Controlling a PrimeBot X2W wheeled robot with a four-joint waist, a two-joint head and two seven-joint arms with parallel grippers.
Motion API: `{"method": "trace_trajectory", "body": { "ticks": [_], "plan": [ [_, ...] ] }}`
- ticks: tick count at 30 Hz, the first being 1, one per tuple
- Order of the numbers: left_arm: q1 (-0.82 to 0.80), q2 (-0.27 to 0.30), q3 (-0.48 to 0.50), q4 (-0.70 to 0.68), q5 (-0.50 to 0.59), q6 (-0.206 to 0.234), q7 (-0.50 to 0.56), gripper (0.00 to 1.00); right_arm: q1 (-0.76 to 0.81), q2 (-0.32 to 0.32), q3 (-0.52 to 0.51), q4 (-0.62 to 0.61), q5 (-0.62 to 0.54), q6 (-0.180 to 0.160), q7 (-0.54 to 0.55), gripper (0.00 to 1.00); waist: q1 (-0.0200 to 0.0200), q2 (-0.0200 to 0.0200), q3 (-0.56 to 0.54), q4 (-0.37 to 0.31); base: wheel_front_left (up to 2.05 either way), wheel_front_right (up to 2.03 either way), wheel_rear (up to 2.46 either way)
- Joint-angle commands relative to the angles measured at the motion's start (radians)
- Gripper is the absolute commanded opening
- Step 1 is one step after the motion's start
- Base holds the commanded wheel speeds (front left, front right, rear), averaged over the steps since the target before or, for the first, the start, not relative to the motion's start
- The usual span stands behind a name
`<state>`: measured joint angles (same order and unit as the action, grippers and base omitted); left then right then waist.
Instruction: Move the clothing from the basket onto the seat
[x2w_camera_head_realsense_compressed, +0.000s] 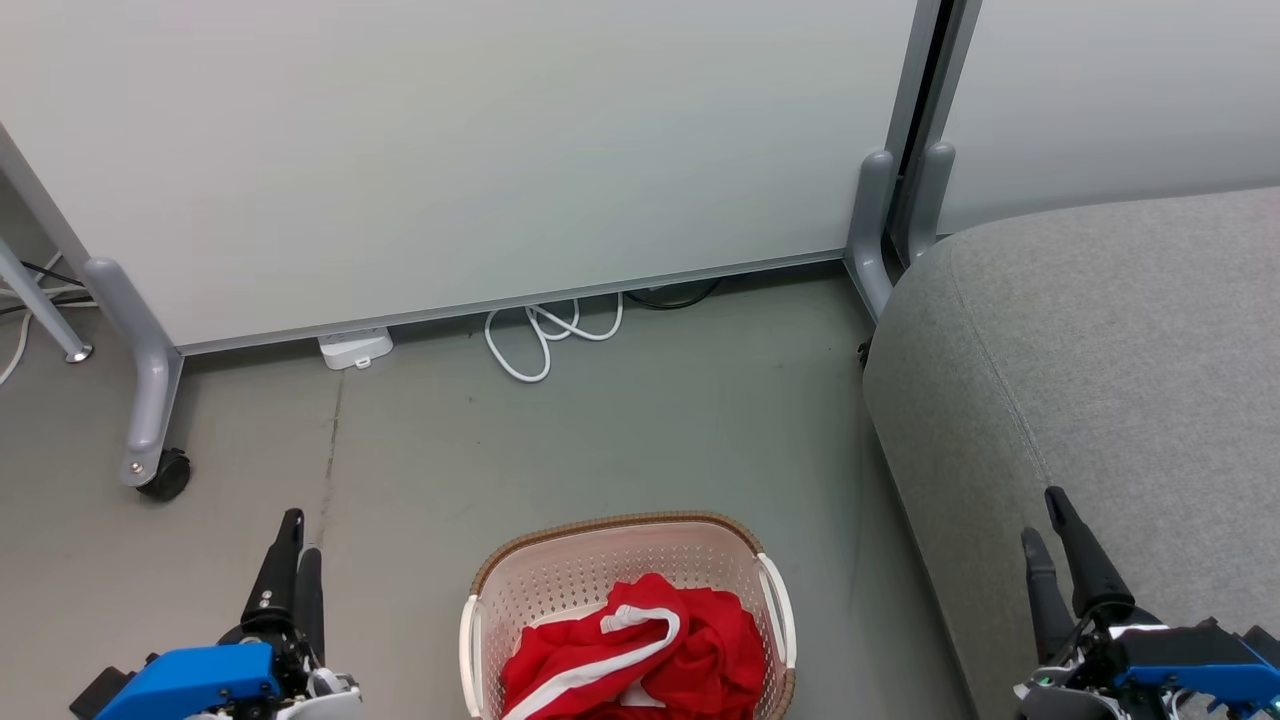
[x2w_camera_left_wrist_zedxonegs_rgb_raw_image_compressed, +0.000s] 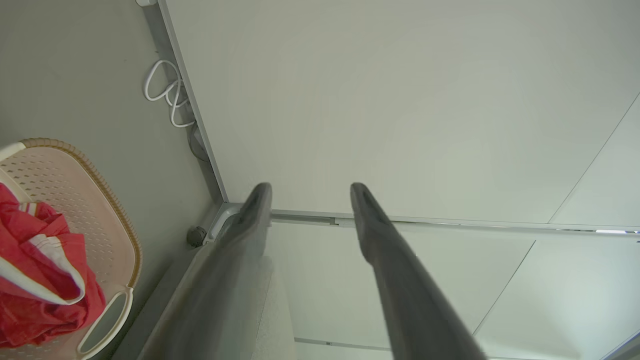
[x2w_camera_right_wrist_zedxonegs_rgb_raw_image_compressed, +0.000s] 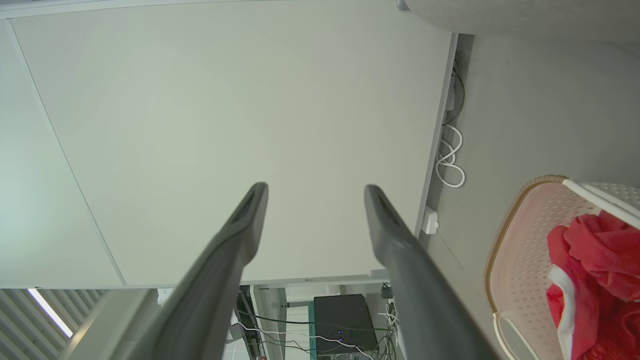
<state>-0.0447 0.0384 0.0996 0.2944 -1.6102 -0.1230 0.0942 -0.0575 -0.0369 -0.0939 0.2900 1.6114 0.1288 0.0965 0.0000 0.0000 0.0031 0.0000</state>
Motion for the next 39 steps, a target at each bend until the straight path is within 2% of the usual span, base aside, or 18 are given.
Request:
{"method": "trace_trajectory", "body": {
  "ticks": [1, 11, 24, 39],
  "plan": [
    [-0.027, 0.006, -0.008, -0.018, 0.002, -0.001, -0.007, 1.0, -0.019, -0.004, 0.008, -0.021, -0.003, 0.001, -0.007, 1.0, 0.0, -0.0001, 0.0, 0.0, 0.0, 0.0, 0.0],
    [-0.035, 0.007, -0.036, -0.014, 0.07, 0.004, -0.056, 1.0, -0.03, -0.009, 0.053, -0.015, -0.08, 0.001, -0.057, 1.0, 0.0, -0.0001, 0.0, 0.0, 0.0, 0.0, 0.0],
    [-0.037, 0.009, -0.083, -0.039, 0.358, 0.041, -0.115, 1.0, -0.037, -0.008, 0.053, -0.019, -0.368, 0.001, -0.117, 1.0, 0.0, -0.0001, 0.002, 0.003, 0.0, 0.0, 0.0],
    [-0.037, 0.01, -0.116, -0.041, 0.656, 0.058, -0.169, 1.0, -0.045, -0.01, 0.069, -0.026, -0.656, 0.001, -0.171, 1.0, 0.0, 0.0, 0.007, 0.009, 0.0, 0.0, 0.0]
  ]
}}
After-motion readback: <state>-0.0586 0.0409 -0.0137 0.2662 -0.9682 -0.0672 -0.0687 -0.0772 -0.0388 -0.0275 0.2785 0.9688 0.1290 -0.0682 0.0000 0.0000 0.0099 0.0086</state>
